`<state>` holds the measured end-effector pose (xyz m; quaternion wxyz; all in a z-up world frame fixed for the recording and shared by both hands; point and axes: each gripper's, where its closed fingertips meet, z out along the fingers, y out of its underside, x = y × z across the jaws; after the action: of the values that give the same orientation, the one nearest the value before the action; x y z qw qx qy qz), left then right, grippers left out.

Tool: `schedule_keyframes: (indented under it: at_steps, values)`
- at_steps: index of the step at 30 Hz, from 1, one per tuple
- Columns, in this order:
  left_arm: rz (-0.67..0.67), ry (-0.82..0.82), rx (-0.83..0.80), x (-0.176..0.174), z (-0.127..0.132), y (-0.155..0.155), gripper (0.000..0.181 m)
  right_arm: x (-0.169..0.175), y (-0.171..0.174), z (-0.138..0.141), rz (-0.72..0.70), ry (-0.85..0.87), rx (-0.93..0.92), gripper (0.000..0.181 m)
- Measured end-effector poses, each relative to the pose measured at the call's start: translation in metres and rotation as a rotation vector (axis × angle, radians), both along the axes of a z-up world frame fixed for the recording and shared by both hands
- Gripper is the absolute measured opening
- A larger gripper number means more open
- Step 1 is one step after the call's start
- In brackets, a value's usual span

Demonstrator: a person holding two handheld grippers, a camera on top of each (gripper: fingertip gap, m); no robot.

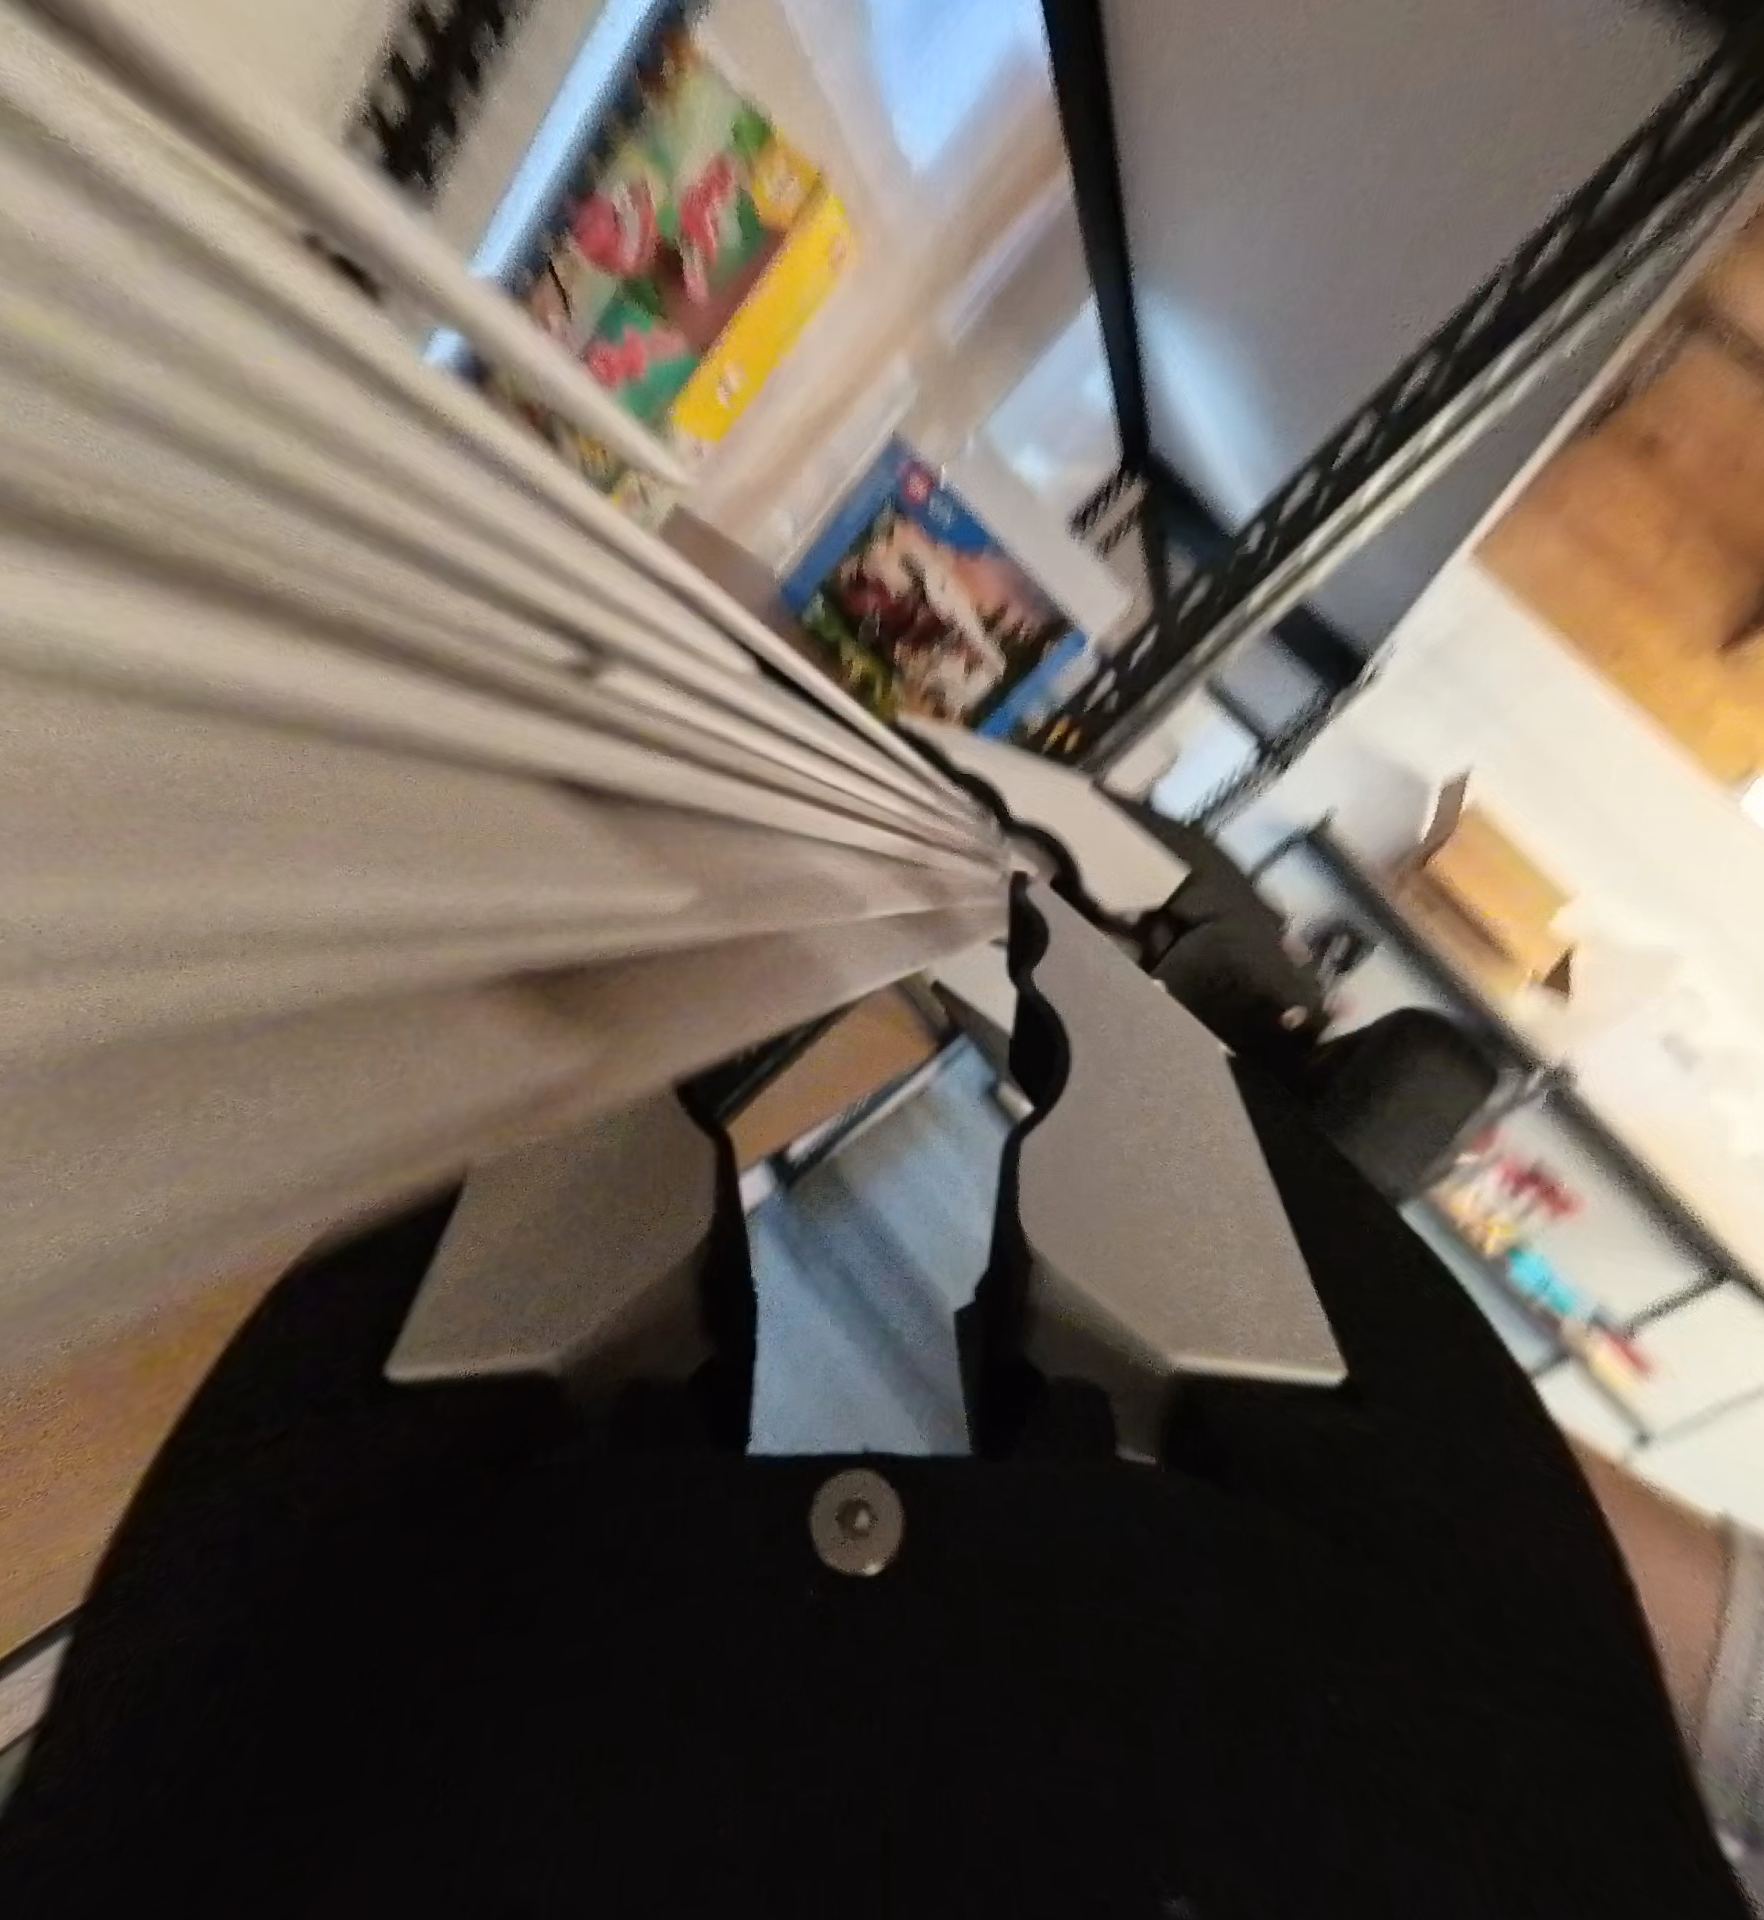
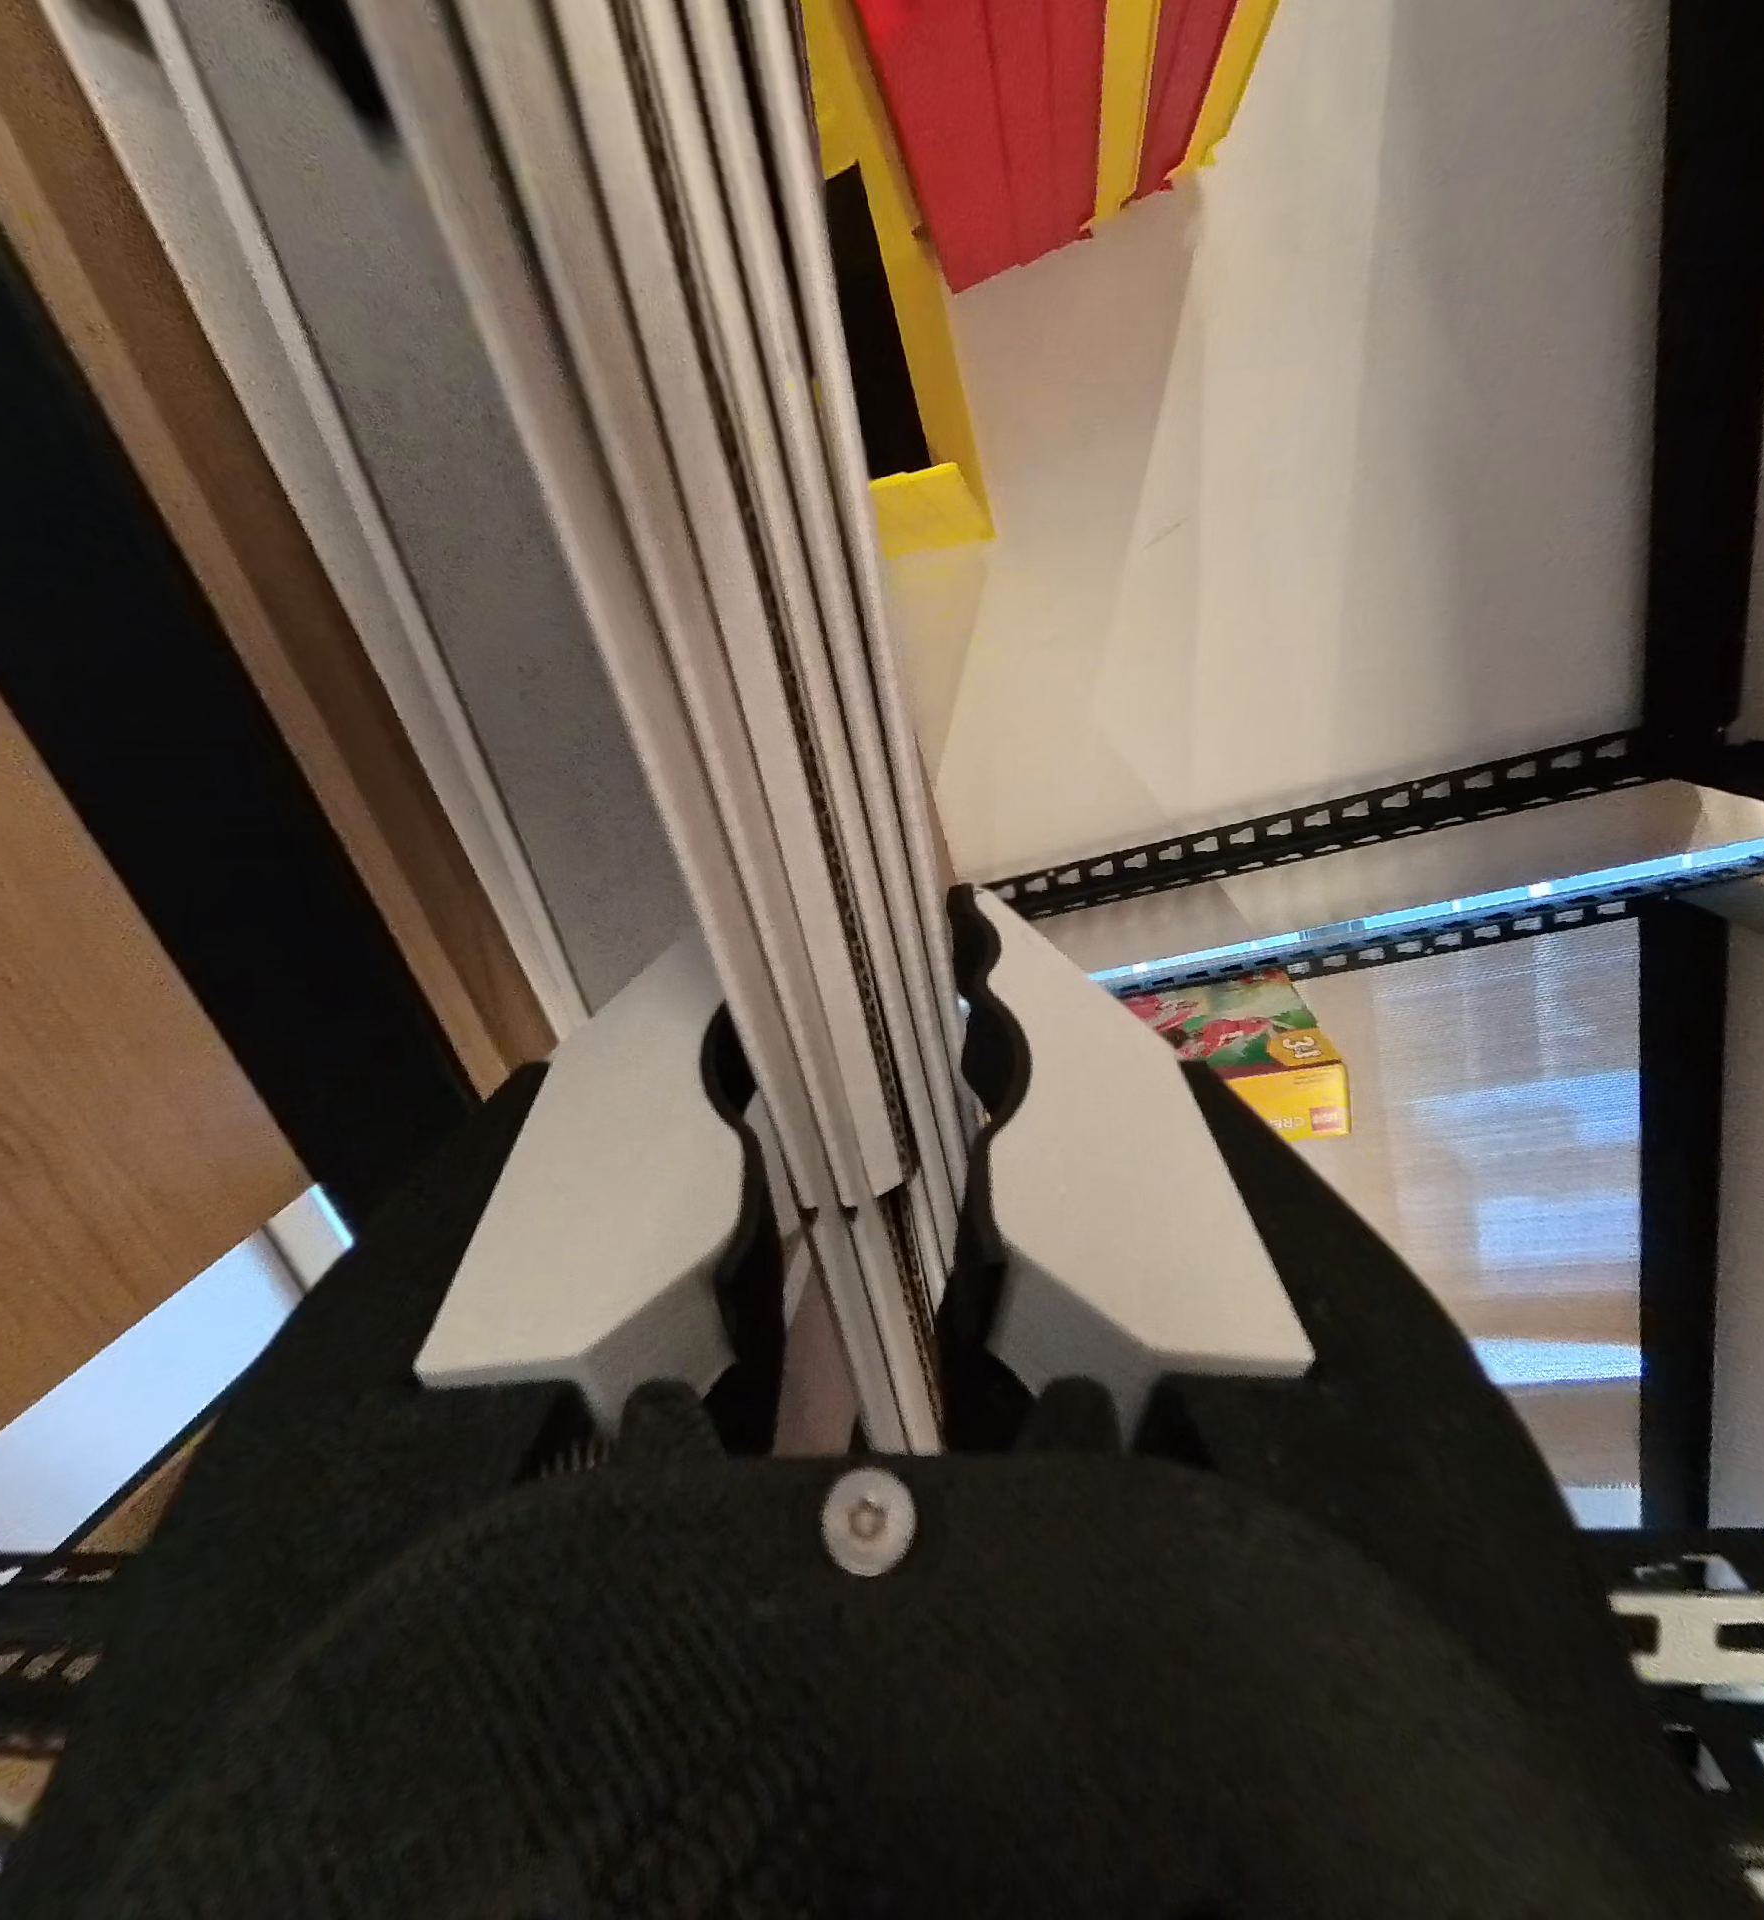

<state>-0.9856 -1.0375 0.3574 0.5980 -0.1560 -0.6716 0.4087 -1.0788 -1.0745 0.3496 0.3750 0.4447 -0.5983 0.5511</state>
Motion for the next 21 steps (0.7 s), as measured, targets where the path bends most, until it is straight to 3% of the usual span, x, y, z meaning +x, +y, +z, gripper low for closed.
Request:
schedule_keyframes:
  at_steps: [5, 8, 9, 11, 16, 21]
  values:
    - [0.204, 0.348, 0.13, 0.096, -0.003, -0.023, 0.072, 0.0, 0.002, -0.008, 0.003, -0.005, -0.041, 0.031]
    - [0.175, 0.447, 0.177, 0.116, 0.004, -0.039, 0.069, -0.001, 0.004, -0.015, 0.006, -0.02, -0.065, 0.031]
    - [0.163, 0.411, 0.183, 0.116, 0.001, -0.045, 0.058, -0.002, 0.004, -0.018, 0.007, -0.036, -0.073, 0.03]
    - [0.167, 0.303, 0.12, 0.113, -0.006, -0.051, 0.053, -0.004, 0.005, -0.023, -0.001, -0.06, -0.088, 0.031]
    - [0.15, 0.139, -0.027, 0.104, 0.013, -0.051, 0.052, -0.008, 0.005, -0.026, -0.024, -0.158, -0.166, 0.031]
    - [0.159, 0.161, -0.041, 0.112, 0.023, -0.078, 0.053, 0.005, -0.009, -0.01, -0.03, -0.088, -0.184, 0.03]
